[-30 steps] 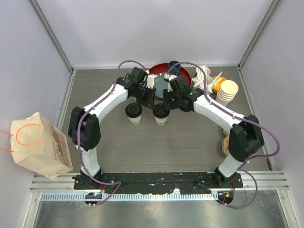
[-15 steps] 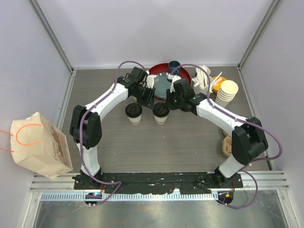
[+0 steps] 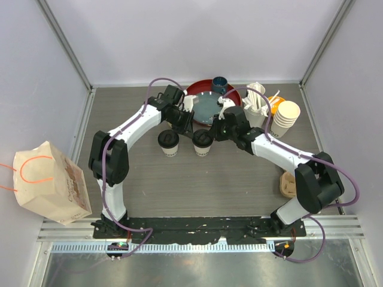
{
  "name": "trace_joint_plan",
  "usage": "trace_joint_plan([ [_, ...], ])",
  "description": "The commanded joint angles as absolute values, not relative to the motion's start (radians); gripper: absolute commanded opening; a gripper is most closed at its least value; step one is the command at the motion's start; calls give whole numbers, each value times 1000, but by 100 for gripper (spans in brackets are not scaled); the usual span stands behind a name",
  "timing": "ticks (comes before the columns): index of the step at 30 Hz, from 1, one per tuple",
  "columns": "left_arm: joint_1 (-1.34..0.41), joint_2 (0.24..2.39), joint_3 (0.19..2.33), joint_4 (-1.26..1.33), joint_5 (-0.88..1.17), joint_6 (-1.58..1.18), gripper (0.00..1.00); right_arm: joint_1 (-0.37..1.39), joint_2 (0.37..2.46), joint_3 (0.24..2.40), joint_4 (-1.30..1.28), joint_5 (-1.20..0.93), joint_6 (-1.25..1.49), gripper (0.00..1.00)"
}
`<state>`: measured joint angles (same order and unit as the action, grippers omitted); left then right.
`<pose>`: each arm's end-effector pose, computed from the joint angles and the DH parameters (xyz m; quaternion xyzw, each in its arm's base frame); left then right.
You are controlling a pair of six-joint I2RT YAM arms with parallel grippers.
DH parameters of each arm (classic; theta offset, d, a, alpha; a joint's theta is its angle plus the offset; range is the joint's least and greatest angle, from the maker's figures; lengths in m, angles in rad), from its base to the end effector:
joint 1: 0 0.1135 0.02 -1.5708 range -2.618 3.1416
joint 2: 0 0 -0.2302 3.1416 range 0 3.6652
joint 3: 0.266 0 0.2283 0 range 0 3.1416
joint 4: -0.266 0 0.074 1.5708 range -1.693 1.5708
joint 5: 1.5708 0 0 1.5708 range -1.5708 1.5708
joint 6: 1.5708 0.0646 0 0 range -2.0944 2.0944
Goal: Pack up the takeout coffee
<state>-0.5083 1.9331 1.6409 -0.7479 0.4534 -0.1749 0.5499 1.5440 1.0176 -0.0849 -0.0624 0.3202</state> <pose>0.3327 -0.2178 0.2089 0.2142 0.9175 -0.2900 0.1681 0.2945 0.1852 0.2054 -0.1159 0.8792 0.2195 0.4067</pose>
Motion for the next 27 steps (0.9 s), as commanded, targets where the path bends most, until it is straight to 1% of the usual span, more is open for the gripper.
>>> trace_joint_plan([
  [1, -518, 2003, 1591, -753, 413, -147, 9, 574, 1618, 920, -249, -133, 356, 1],
  [4, -518, 1985, 1598, -752, 422, -147, 9, 572, 1608, 936, -264, -141, 351, 1],
  [7, -518, 1953, 1615, -750, 436, -147, 10, 574, 1595, 983, -290, -144, 339, 4],
  [15, -518, 1904, 1661, -761, 492, -155, 12, 575, 1568, 1118, -308, -163, 301, 21],
  [20, -518, 1882, 1684, -772, 491, -147, 15, 574, 1594, 1206, -354, -158, 265, 28],
  [22, -518, 1882, 1703, -781, 488, -146, 16, 575, 1591, 1232, -368, -150, 259, 30],
  [25, -518, 1879, 1727, -796, 488, -141, 17, 575, 1585, 1261, -391, -129, 250, 36],
  [26, -517, 1878, 1730, -801, 488, -140, 17, 575, 1585, 1269, -397, -124, 241, 41],
  [27, -518, 1873, 1733, -804, 488, -140, 18, 575, 1583, 1275, -405, -114, 236, 43],
])
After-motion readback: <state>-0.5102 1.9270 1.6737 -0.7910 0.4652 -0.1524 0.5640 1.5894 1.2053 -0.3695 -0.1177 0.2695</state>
